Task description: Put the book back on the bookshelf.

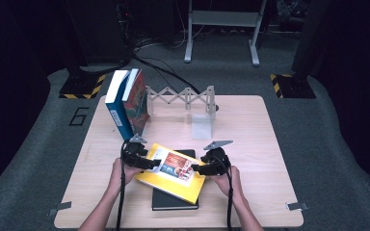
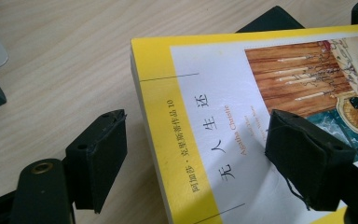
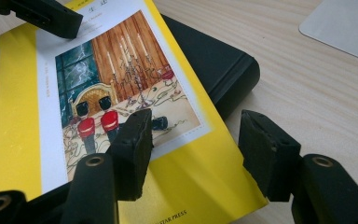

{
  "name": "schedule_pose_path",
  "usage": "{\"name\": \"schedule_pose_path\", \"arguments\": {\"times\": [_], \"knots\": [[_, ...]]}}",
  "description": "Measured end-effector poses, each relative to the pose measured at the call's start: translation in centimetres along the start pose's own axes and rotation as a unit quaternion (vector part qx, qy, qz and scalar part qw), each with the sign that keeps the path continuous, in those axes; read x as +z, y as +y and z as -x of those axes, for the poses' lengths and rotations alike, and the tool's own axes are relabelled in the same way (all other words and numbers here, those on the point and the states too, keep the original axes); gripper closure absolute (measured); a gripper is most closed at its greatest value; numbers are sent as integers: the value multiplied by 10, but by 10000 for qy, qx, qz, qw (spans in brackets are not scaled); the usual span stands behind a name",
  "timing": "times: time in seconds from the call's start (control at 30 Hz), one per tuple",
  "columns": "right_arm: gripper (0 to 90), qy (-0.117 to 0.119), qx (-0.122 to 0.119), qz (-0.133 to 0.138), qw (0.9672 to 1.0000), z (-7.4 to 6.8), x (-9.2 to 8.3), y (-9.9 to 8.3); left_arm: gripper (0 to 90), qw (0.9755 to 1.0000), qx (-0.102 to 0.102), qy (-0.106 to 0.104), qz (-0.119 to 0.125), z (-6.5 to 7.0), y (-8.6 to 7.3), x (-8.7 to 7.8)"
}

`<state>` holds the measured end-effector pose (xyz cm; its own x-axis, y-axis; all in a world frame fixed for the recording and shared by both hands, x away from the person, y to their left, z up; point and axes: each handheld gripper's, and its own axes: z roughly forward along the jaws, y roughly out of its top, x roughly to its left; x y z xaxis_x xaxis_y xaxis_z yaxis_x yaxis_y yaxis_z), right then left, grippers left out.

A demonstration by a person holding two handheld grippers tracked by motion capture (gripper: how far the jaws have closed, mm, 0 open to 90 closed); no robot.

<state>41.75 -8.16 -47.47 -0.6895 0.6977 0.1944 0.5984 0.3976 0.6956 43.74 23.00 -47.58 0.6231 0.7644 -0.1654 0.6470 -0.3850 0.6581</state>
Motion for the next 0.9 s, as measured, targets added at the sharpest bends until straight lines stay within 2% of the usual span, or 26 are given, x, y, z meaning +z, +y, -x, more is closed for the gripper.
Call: {"name": "schedule_pose_path", "arguments": {"times": [0.03, 0.1, 0.17, 0.23, 0.3, 0.33, 0.43, 0.6, 0.7, 0.9], "knots": [[433, 9, -16, -27, 10000, 0, 0, 1, 150, 10000, -9, 47, 1, 0, -1, -1], [400, 35, -25, -72, 10000, 1, 1, 2, 136, 9999, -99, -25, -5, -1, -5, -7], [388, 63, -45, -85, 9999, 2, 2, 4, 121, 9998, -94, 154, 49, 0, -11, -14], [385, 14, -173, -39, 9998, 3, 5, 8, 121, 9997, -137, 184, 36, 1, -17, -21], [382, -25, -224, -34, 9997, 1, 7, 12, 115, 9993, -87, 353, 7, 3, -23, -27], [383, -3, -288, -35, 9996, 0, 9, 15, 112, 9992, -35, 397, 24, 4, -27, -29], [382, 32, -371, -89, 9993, -4, 14, 22, 108, 9983, -45, 578, 34, 7, -33, -31], [419, -25, -573, -224, 9981, -8, 23, 29, 100, 9983, 11, 588, 30, 7, -36, -32], [456, 79, -514, -213, 9984, -7, 23, 28, 98, 9980, -3, 620, 109, 7, -36, -30], [521, 227, -329, -189, 9990, -6, 22, 25, 97, 9986, -72, 514, 104, 4, -34, -27]]}}
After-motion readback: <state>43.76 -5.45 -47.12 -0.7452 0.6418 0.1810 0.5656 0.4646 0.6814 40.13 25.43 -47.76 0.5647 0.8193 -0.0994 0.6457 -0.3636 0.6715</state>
